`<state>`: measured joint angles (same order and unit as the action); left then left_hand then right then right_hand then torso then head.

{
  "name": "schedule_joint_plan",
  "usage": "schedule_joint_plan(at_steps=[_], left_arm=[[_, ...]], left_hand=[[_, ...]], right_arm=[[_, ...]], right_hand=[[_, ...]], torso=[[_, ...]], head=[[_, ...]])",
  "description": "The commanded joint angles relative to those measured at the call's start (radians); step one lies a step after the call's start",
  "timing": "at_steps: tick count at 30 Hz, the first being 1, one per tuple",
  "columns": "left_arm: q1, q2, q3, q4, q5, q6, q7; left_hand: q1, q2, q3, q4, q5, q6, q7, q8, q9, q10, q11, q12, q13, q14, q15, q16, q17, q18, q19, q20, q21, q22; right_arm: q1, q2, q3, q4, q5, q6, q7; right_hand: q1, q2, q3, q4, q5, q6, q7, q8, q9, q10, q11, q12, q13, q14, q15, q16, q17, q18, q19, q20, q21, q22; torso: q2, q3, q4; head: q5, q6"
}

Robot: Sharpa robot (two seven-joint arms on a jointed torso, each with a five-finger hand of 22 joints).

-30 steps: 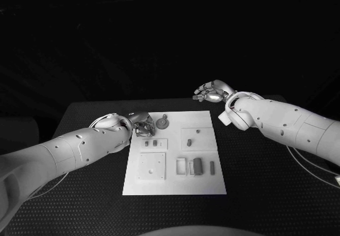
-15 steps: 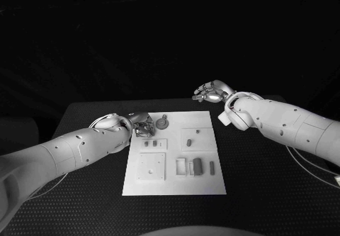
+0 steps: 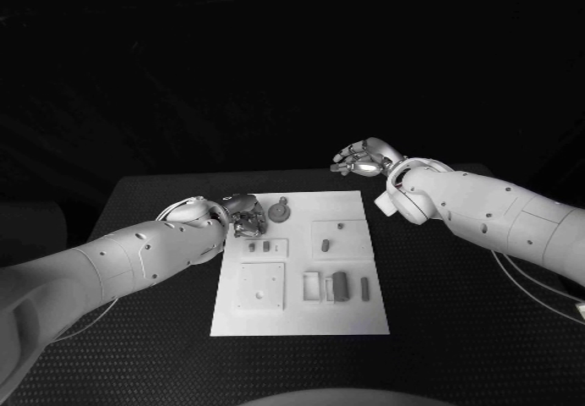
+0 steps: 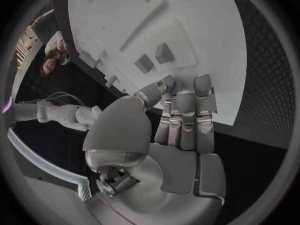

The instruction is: Assemble the parts on the task board

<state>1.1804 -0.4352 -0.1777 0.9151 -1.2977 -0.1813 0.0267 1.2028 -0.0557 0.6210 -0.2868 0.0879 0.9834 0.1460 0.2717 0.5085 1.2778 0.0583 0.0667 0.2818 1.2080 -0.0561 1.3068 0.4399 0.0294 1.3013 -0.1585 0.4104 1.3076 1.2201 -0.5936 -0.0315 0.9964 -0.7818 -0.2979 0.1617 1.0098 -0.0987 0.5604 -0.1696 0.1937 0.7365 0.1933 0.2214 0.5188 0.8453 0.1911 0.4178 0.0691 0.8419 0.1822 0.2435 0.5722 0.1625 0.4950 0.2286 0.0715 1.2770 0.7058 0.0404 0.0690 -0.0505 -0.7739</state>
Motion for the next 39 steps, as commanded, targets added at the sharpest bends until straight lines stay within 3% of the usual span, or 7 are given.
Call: schedule_joint_plan(at_steps=[1,20,25,28,31,36,39], left_arm=[[-0.003,-0.003,-0.003,0.002,-0.007,0.002,-0.010],[-0.003,-0.021,-0.002,-0.014,0.012,-0.035,-0.023],[-0.003,-0.044,0.000,-0.018,0.029,-0.071,-0.028],[-0.003,-0.058,0.003,-0.030,0.072,-0.117,-0.011],[-0.003,-0.076,0.011,-0.031,0.117,-0.164,0.020],[0.000,-0.117,0.047,0.002,0.341,-0.183,0.055],[0.008,-0.156,0.052,0.046,0.538,-0.161,0.089]], left_hand=[[0.007,-0.016,-0.006,0.000,-0.004,-0.017,0.002,-0.009,-0.004,-0.011,0.000,-0.001,0.001,-0.008,0.001,-0.004,0.003,0.064,-0.009,0.002,-0.005,0.023],[0.011,-0.040,-0.015,0.002,-0.002,-0.226,-0.015,-0.096,-0.042,-0.066,0.017,-0.002,0.015,-0.017,0.017,-0.004,0.017,0.076,-0.015,0.018,-0.003,0.022],[0.012,-0.043,-0.015,0.003,-0.004,-0.243,-0.013,-0.097,-0.042,-0.088,0.023,-0.003,0.014,-0.023,0.023,-0.006,0.019,0.079,-0.021,0.024,-0.006,0.022],[0.017,-0.039,-0.009,0.004,-0.003,-0.228,0.004,-0.083,-0.036,-0.091,0.024,0.001,0.017,-0.025,0.024,-0.006,0.020,0.082,-0.022,0.026,-0.006,0.022],[0.025,-0.035,0.009,0.007,0.003,-0.161,0.041,-0.040,-0.019,-0.081,0.024,0.007,0.023,-0.025,0.024,-0.007,0.021,0.084,-0.023,0.027,-0.006,0.022],[-0.005,-0.042,0.026,0.020,-0.015,-0.138,0.042,-0.013,-0.012,-0.081,0.029,0.006,0.030,-0.083,0.030,-0.078,-0.009,0.066,-0.091,0.042,-0.056,0.003],[-0.045,-0.045,0.005,0.029,-0.023,-0.138,0.043,-0.003,-0.010,-0.082,0.033,0.005,0.036,-0.127,0.037,-0.148,-0.038,0.050,-0.145,0.053,-0.108,-0.022]], right_arm=[[0.000,0.000,0.000,0.002,-0.001,0.004,0.011],[0.000,0.000,0.000,-0.001,-0.002,0.009,0.008],[0.000,-0.004,0.000,0.003,-0.009,0.016,0.004],[-0.001,-0.002,0.000,-0.002,-0.033,0.039,-0.004],[-0.002,0.006,0.000,-0.019,-0.056,0.121,-0.021],[-0.026,0.019,-0.001,-0.036,-0.176,0.140,-0.028],[-0.038,0.025,-0.002,-0.050,-0.235,0.135,-0.035]], right_hand=[[0.006,0.004,-0.006,-0.001,-0.004,-0.009,0.033,0.007,-0.002,0.007,0.002,-0.004,-0.001,-0.003,0.006,0.003,-0.001,-0.014,-0.007,0.000,-0.006,0.001],[0.007,0.003,-0.007,-0.003,-0.004,-0.010,0.032,0.007,-0.003,0.007,0.002,-0.005,-0.001,-0.004,0.007,0.003,-0.003,-0.014,-0.009,0.001,-0.006,0.002],[0.016,0.002,-0.005,-0.011,-0.004,-0.009,0.029,0.010,-0.005,0.007,0.002,-0.007,-0.001,-0.005,0.007,0.004,-0.005,-0.014,-0.010,0.000,-0.006,0.003],[0.038,0.004,0.000,-0.034,-0.004,-0.004,0.026,0.016,-0.007,0.009,0.003,-0.008,0.000,0.000,0.005,0.010,-0.006,-0.009,0.006,-0.001,-0.001,0.007],[0.057,0.009,0.005,-0.057,-0.004,0.004,0.022,0.025,-0.009,0.017,0.000,-0.007,0.001,0.036,-0.011,0.035,0.001,0.005,0.048,-0.003,0.003,0.007],[0.085,0.017,0.014,-0.089,-0.004,0.023,0.015,0.043,-0.009,0.044,-0.011,0.005,0.005,0.079,-0.033,0.069,0.018,0.025,0.108,-0.003,0.000,-0.001],[0.103,0.022,0.019,-0.105,-0.003,0.045,0.008,0.059,-0.005,0.075,-0.023,0.019,0.010,0.112,-0.050,0.094,0.037,0.041,0.155,-0.003,0.000,-0.007]], torso=[[0.000,-0.0002,0.0003],[0.000,0.0002,-0.0001],[-0.001,-0.0003,0.0005],[-0.004,-0.0007,0.0003],[-0.009,-0.0010,0.0006],[-0.028,-0.0063,-0.0017],[-0.047,-0.0098,-0.0044]], head=[[-0.002,0.000],[0.000,0.004],[-0.002,0.008],[-0.002,0.016],[-0.004,0.020],[-0.017,0.027],[-0.017,0.025]])
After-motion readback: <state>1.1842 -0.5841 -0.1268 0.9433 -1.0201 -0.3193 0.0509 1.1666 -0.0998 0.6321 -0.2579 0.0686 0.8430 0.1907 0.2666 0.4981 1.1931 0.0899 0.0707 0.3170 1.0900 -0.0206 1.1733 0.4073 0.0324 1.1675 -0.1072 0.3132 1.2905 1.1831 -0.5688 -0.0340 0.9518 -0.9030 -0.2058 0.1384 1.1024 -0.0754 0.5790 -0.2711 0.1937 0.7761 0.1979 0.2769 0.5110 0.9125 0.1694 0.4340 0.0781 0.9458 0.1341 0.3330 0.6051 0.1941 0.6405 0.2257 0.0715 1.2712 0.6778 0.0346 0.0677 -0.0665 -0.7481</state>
